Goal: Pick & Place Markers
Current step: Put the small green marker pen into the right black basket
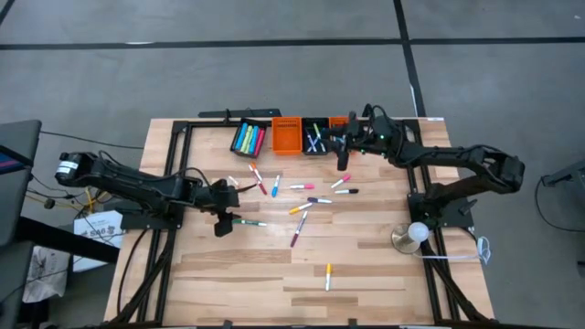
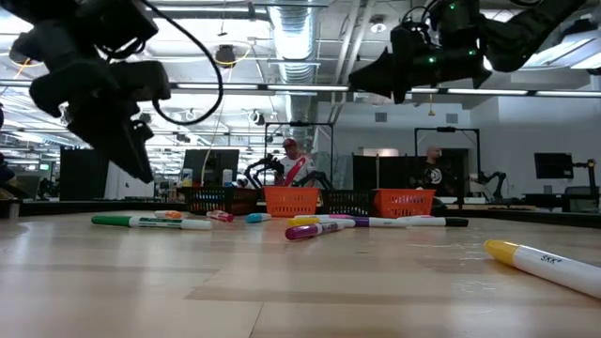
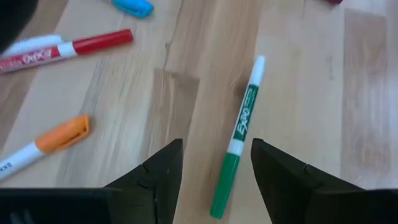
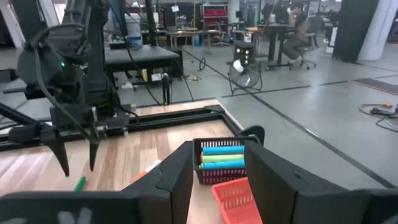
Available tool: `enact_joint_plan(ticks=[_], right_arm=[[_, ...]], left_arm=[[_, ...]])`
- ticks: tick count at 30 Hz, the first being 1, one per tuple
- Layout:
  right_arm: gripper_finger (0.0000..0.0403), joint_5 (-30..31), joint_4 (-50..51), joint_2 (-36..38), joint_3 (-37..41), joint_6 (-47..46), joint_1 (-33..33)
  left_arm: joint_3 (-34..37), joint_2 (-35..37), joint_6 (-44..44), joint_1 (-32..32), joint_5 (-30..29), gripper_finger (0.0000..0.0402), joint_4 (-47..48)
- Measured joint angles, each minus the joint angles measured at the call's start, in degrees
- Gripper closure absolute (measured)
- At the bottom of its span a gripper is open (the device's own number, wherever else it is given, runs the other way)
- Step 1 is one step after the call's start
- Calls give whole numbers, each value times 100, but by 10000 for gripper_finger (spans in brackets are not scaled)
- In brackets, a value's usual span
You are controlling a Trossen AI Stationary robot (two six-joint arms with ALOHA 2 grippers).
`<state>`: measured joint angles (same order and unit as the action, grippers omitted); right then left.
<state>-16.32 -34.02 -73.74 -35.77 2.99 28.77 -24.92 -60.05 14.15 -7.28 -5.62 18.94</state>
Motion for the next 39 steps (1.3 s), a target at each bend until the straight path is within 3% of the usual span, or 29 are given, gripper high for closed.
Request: enact_joint_plan(ticks=[22,39], right_arm=[[275,-22,-2,-1,-2,0,-115],[275,-24,-180,-6,-5,-5,-181]], left_arm=[[815,0,144,-1,141,215,-773],[823,0,132,-1,139,215,-916]])
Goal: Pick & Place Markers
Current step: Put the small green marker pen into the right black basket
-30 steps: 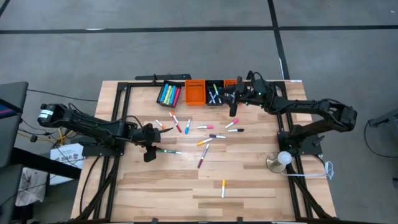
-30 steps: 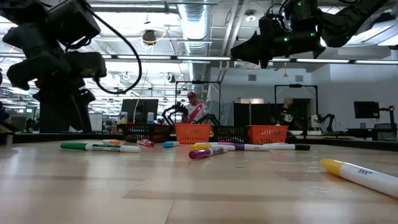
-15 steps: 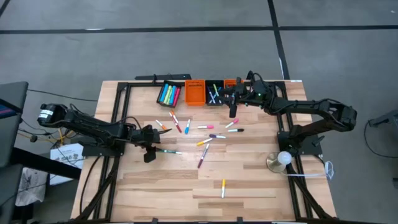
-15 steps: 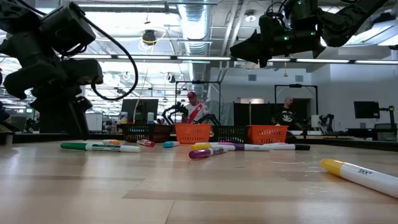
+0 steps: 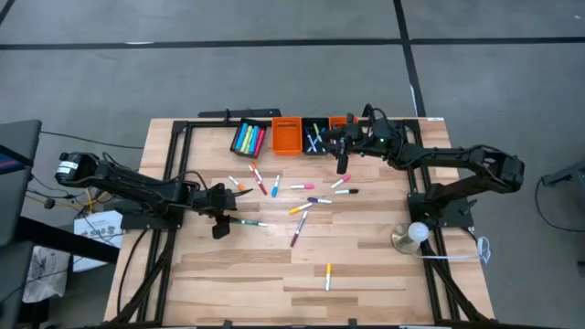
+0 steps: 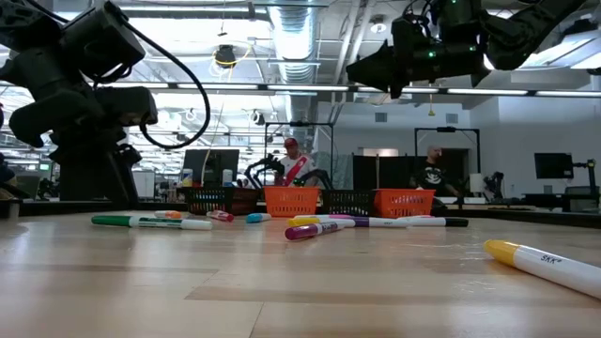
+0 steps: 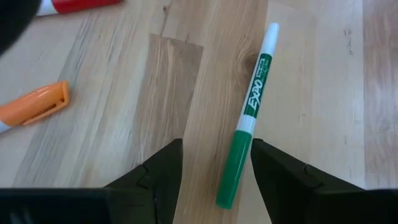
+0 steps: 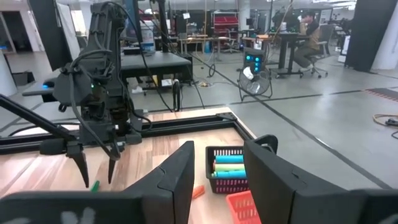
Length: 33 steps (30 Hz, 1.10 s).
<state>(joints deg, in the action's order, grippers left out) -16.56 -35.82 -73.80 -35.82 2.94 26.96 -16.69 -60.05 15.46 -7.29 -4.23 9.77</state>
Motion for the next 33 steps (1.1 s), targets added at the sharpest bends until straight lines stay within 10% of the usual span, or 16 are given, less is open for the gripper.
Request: enact_joint_plan(ticks=[33], right_arm=[[274,2,-2,0,-2,0,4]], left_arm=[[0,-570,-17,71,19,215,-485]])
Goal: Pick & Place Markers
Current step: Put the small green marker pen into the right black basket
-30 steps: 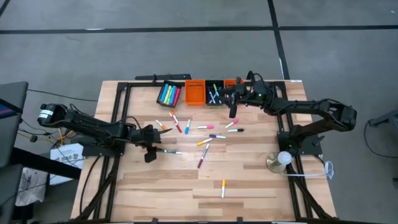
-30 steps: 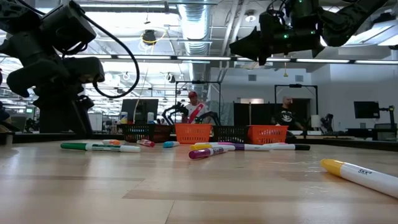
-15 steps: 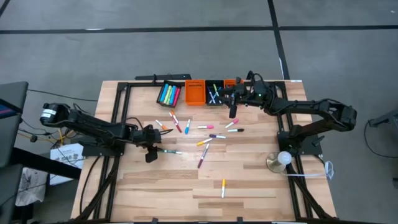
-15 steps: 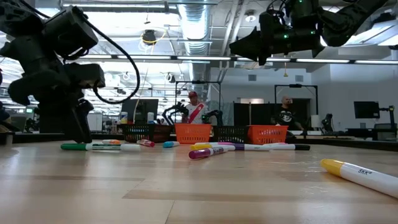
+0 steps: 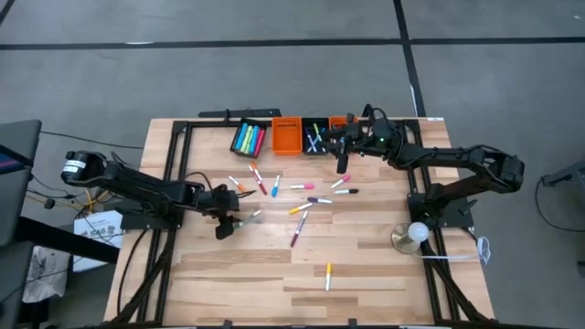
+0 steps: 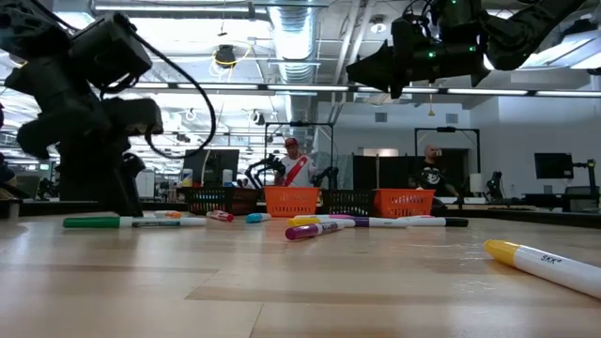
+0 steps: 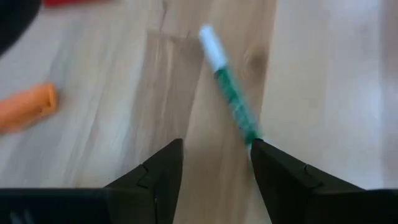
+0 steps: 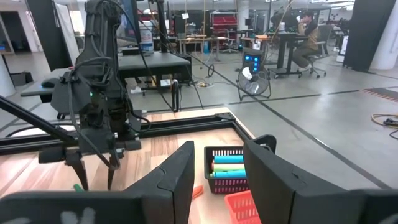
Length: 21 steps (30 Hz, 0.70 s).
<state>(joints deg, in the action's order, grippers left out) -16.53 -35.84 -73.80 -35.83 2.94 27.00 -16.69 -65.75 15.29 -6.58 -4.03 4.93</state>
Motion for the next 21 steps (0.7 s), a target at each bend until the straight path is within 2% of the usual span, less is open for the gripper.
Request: enact_joint_plan(ticks=[10,15,21], right_arm=[[274,2,-17,0,0,2,0],[274,1,-17,0,0,2,0],[274,2,-18,0,0,2,0]], left_arm=[[0,726,638,411,-60,215,-48],[0,495,884,501,-290,215,-37],[0,45,904,508,-131,215,-71]])
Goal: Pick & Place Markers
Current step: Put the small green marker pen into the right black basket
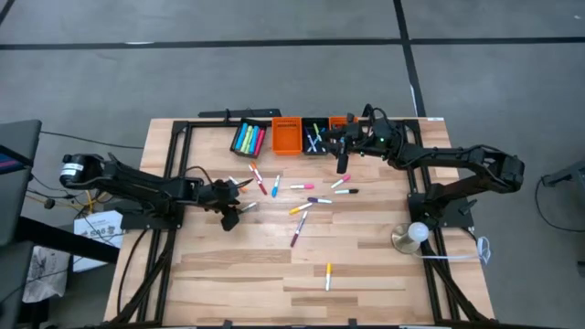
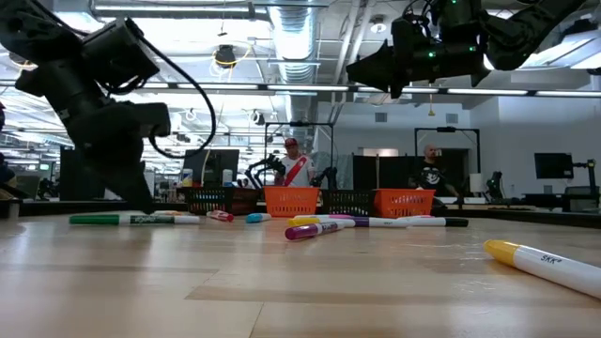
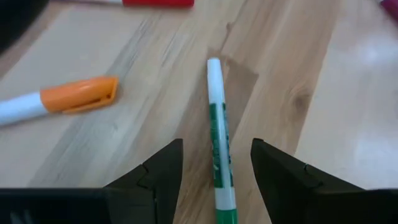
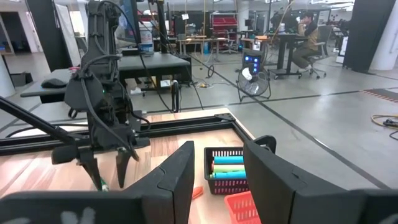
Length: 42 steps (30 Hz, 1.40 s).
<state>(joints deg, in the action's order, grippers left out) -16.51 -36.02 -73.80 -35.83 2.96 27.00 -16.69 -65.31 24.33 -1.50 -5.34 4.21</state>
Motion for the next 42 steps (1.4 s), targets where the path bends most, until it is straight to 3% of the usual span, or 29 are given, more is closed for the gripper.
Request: enact_joint_plan(ticks=[14,28,36,42], right_arm=[[274,0,-1,0,0,0,0],[274,0,-1,0,0,0,0],[274,0,4,0,0,0,-34],[274,-4,110,0,0,42,-285]], left_arm=[[-35,-684,-254,0,-48,222,-115],[-15,-624,-1308,9,-15,374,-73],[18,-248,-1395,-5,215,350,-9],[22,244,-1554,-4,153,369,-178]])
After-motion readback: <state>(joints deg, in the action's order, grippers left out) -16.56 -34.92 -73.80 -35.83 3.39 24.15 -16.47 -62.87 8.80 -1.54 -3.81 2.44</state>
